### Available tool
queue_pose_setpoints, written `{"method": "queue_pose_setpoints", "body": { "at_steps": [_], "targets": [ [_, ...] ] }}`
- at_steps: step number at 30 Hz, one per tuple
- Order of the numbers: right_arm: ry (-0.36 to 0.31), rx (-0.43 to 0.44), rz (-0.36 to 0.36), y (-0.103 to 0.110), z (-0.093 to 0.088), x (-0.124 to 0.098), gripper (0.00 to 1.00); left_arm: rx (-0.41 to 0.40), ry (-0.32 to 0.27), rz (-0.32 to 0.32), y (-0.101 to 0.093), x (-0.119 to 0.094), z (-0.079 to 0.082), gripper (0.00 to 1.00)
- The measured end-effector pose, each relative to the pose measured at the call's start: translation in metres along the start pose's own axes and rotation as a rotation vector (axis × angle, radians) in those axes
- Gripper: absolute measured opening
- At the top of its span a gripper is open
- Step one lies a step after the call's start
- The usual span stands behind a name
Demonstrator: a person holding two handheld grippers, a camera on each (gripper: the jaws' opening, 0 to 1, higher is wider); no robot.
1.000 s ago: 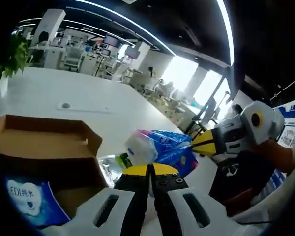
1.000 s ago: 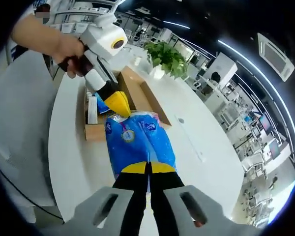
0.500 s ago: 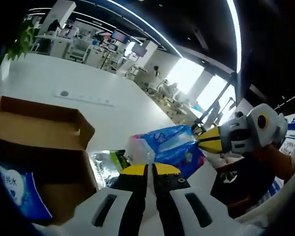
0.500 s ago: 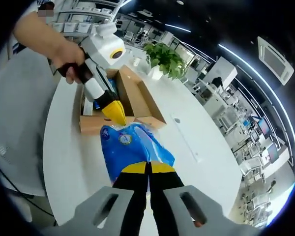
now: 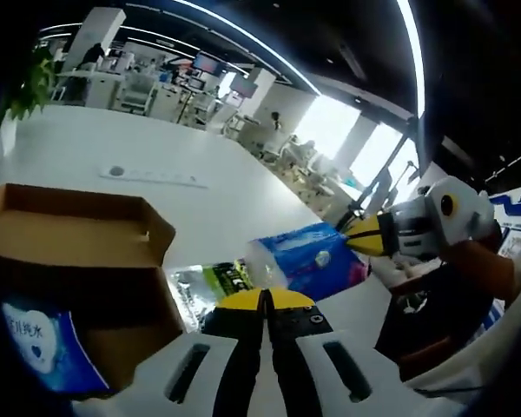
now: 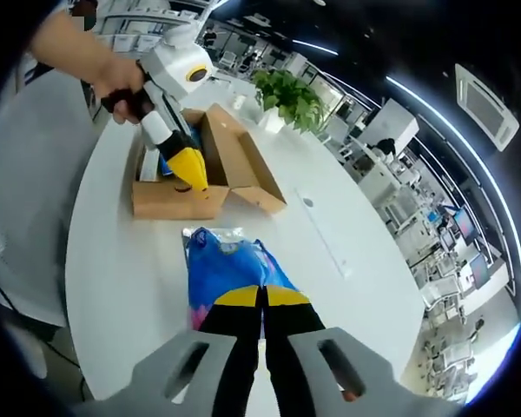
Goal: Operate the shoe box by opening the lid, removing the specified soft item, and placing it in the target area until the item is outside and the box remains undamaged.
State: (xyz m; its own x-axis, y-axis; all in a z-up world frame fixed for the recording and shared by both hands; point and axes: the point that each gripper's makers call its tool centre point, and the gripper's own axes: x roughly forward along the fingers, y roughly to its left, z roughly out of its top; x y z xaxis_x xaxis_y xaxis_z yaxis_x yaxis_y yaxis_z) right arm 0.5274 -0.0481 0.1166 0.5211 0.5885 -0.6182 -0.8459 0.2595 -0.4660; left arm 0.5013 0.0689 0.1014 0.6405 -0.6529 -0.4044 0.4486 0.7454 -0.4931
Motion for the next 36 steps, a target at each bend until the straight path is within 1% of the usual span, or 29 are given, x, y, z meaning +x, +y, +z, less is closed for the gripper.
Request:
{"method": "queue_pose_setpoints", "body": {
  "at_steps": [9,15,22,25,29,32,36],
  "targets": [
    [0.029,-0.005,0.011,-0.006,-0.024,-0.003,0.0,0.061,0.001,0.052,0.017,-0.022,0.009,0.0],
    [0.042,-0.001,0.03,-0.008,-0.04,-0.004,0.0,0.077,0.004,0.076,0.028,-0.037,0.012,0.0],
    [0.071,0.002,0.046,-0.009,-0.062,-0.006,0.0,0.092,-0.005,0.107,0.041,-0.06,0.021,0.02],
    [0.082,-0.005,0.074,-0.007,-0.076,-0.003,0.0,0.095,-0.019,0.132,0.05,-0.073,0.027,0.02],
    [0.085,-0.004,0.094,-0.008,-0.084,-0.001,0.0,0.097,-0.025,0.165,0.061,-0.087,0.03,0.03],
    [0.082,-0.016,0.121,-0.005,-0.088,0.0,0.0,0.096,-0.034,0.195,0.071,-0.1,0.032,0.04],
    [0.115,-0.042,0.16,0.002,-0.1,0.001,0.0,0.091,-0.041,0.221,0.081,-0.113,0.033,0.04]
  ]
}}
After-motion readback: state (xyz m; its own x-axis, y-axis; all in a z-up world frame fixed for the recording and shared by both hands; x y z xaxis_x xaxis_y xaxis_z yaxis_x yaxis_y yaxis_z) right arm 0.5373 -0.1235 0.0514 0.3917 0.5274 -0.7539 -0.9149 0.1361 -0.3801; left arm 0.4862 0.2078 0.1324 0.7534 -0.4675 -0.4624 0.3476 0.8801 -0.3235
